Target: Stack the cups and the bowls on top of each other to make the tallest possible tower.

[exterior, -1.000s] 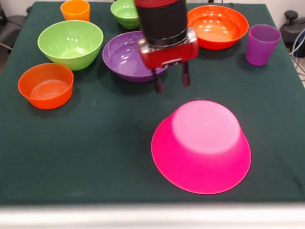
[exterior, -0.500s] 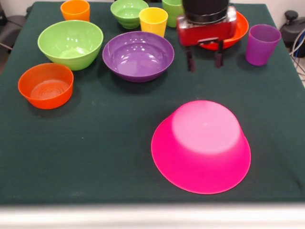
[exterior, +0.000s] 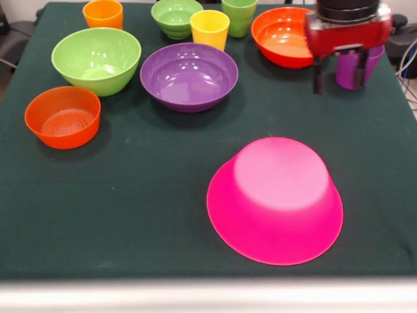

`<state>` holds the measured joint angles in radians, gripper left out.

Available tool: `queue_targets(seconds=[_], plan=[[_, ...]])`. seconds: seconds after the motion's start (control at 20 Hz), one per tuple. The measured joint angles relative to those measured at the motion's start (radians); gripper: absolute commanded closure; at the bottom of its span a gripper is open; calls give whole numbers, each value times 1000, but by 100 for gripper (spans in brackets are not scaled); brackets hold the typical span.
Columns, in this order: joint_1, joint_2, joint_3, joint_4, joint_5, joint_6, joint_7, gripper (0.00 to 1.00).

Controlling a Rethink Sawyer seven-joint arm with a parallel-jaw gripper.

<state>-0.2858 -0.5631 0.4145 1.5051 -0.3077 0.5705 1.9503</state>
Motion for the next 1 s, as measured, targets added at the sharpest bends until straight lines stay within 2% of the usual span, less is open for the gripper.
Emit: queue_targets(seconds=[0.55, 1.0], plan=[[138, 59, -76, -52, 35, -100, 80, 0], [190, 133, -147, -111, 72, -150, 80, 0]])
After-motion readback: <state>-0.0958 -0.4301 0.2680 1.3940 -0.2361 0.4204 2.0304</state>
